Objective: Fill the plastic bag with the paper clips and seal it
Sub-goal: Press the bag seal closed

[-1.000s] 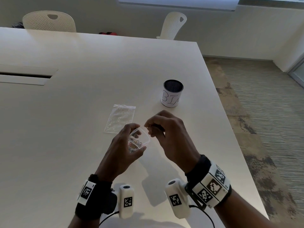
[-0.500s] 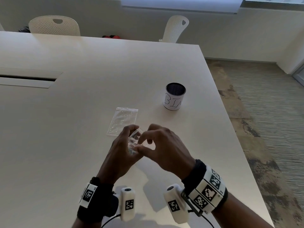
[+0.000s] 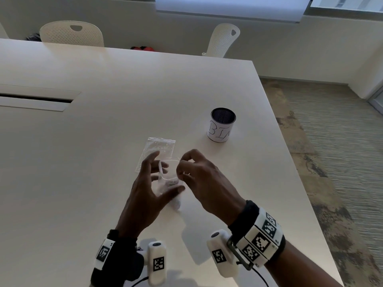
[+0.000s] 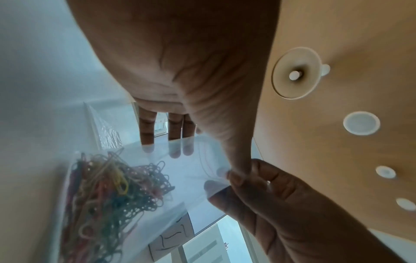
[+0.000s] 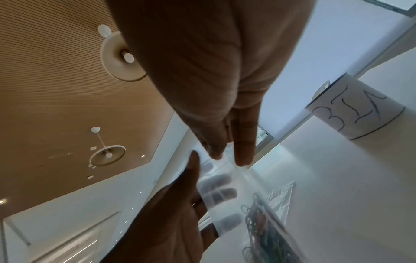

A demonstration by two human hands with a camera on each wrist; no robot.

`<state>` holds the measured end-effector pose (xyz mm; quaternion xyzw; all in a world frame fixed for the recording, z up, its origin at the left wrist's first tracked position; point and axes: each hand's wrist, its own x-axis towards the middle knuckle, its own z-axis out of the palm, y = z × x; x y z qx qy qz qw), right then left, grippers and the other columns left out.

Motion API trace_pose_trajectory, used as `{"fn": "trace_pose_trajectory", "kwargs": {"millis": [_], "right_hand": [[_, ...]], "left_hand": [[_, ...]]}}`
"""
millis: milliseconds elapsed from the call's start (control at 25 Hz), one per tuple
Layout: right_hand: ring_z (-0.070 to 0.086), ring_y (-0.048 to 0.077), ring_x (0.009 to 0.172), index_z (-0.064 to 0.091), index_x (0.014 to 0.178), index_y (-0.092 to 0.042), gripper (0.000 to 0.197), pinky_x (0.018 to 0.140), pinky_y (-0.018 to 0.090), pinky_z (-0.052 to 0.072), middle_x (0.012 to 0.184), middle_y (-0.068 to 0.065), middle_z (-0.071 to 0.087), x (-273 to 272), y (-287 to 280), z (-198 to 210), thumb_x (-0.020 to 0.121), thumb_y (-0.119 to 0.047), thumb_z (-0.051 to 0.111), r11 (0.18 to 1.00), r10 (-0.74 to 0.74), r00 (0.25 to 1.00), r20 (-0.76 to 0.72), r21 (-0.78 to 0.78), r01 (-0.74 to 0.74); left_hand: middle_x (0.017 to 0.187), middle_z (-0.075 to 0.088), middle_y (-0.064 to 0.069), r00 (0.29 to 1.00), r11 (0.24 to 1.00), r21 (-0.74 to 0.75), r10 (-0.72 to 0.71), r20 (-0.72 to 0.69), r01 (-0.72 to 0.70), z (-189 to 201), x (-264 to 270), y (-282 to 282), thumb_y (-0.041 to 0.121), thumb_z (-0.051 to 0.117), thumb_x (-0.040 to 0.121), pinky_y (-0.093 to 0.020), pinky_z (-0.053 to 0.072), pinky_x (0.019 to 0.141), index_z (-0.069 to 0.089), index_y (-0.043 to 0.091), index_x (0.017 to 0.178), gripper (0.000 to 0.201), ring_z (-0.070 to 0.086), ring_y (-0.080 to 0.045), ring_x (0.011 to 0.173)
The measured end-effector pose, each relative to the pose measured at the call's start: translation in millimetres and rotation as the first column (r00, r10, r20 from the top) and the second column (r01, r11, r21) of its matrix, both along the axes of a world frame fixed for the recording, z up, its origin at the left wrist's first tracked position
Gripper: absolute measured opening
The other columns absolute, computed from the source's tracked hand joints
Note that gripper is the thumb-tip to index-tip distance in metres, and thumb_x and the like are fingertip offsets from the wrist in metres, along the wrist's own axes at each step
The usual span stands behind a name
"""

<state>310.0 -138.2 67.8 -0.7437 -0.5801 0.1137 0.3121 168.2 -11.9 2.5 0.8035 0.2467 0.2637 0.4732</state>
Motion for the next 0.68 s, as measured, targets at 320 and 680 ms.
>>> {"fn": "trace_pose_trajectory", "kwargs": {"millis": [320,680], "right_hand": [[0.067,0.016,0.082,0.072,0.093,-0.005,0.007,0.075,0.035,0.058,0.111,0.003,0.062,31,-12,4,0.097,-0.003,0.067,0.977,0.075,0.997,-0.020,0.203,-0.070],[0.072,0.011,0.081,0.078,0.098,-0.011,0.007,0.072,0.032,0.059,0.091,-0.004,0.075,54,-73,3,0.096,-0.010,0.071,0.985,-0.040,0.999,0.018,0.169,0.036]], "left_hand": [[0.098,0.078,-0.001,0.963,0.982,-0.156,0.144,0.226,-0.110,2,4,-4,0.014,0.070,0.097,-0.018,0.055,0.084,0.071,0.012,0.111,0.015,0.074,-0.008,0.093],[0.085,0.070,0.009,0.981,0.890,0.444,-0.167,0.101,0.106,37,5,-18,0.015,0.076,0.094,-0.024,0.053,0.069,0.077,0.015,0.092,0.002,0.068,-0.008,0.076]]}}
